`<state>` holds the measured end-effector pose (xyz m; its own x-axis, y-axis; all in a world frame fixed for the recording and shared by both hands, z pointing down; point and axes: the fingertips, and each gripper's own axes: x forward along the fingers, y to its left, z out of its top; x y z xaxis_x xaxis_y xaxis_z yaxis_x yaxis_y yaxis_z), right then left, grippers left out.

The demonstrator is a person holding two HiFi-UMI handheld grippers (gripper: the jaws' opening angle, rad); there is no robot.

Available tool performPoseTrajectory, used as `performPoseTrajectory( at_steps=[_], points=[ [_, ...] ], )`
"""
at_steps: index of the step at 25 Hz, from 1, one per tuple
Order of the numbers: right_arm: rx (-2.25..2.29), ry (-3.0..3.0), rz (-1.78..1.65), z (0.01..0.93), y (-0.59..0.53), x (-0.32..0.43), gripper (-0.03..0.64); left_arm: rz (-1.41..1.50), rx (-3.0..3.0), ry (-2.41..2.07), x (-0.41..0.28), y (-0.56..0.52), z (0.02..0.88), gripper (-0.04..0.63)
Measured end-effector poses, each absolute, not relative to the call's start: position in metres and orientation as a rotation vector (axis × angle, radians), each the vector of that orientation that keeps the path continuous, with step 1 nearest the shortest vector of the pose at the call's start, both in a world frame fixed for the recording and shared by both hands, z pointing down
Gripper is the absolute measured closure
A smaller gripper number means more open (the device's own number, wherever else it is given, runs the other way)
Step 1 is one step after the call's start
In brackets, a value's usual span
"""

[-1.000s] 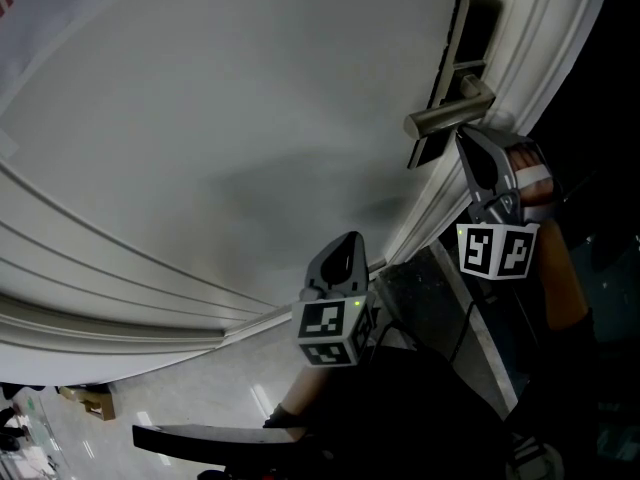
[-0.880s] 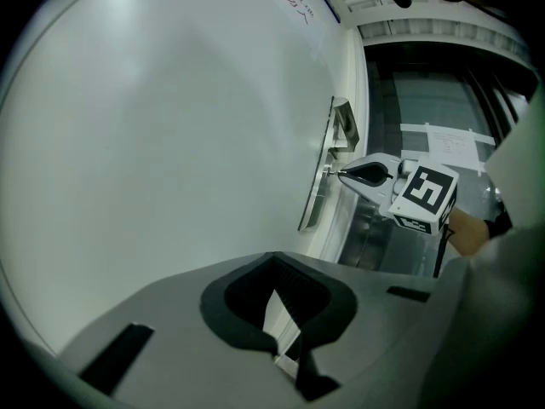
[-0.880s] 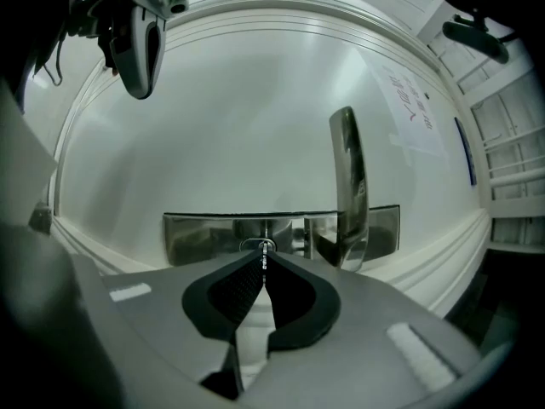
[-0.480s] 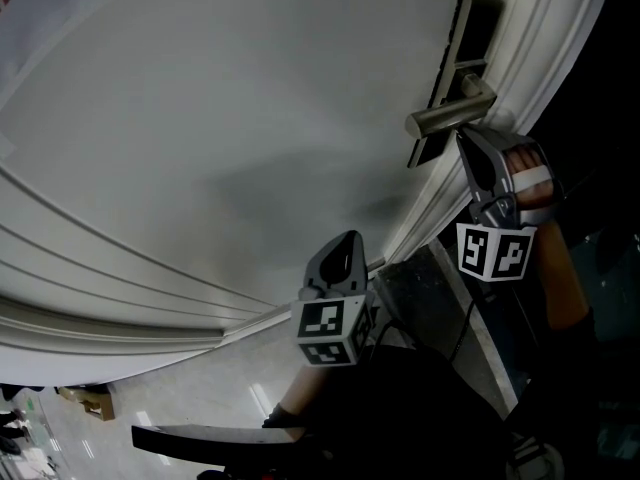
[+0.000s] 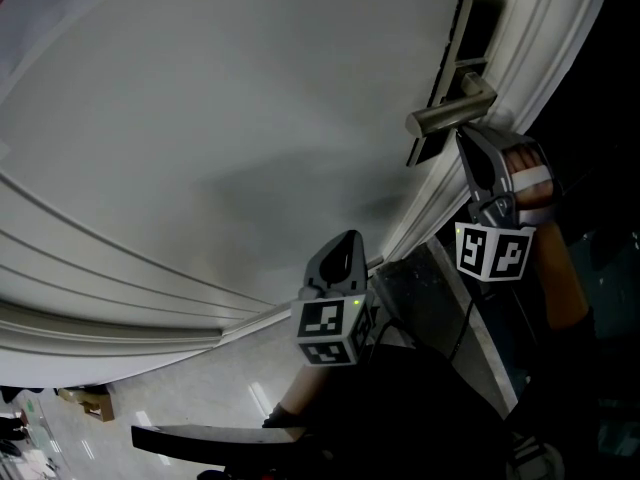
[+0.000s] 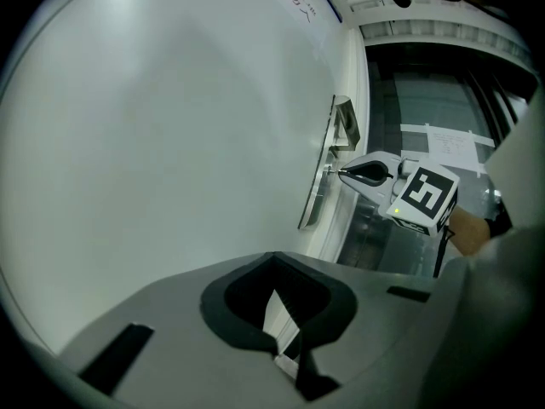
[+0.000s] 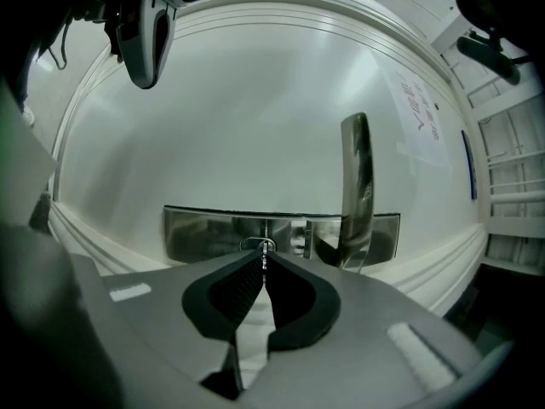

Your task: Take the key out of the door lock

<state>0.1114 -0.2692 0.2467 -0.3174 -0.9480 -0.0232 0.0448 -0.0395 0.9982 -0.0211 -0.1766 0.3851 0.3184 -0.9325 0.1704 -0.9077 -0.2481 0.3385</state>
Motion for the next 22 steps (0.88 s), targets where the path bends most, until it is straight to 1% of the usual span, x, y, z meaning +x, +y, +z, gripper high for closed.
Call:
performPoseTrajectory(
  at_steps=[22],
  points=[
    [1.025, -1.384, -1.486, 0.25, -0.268, 0.117, 0.604, -0.077, 2.245, -1.6, -0.007, -0.177, 0.386, 0.595]
  ],
)
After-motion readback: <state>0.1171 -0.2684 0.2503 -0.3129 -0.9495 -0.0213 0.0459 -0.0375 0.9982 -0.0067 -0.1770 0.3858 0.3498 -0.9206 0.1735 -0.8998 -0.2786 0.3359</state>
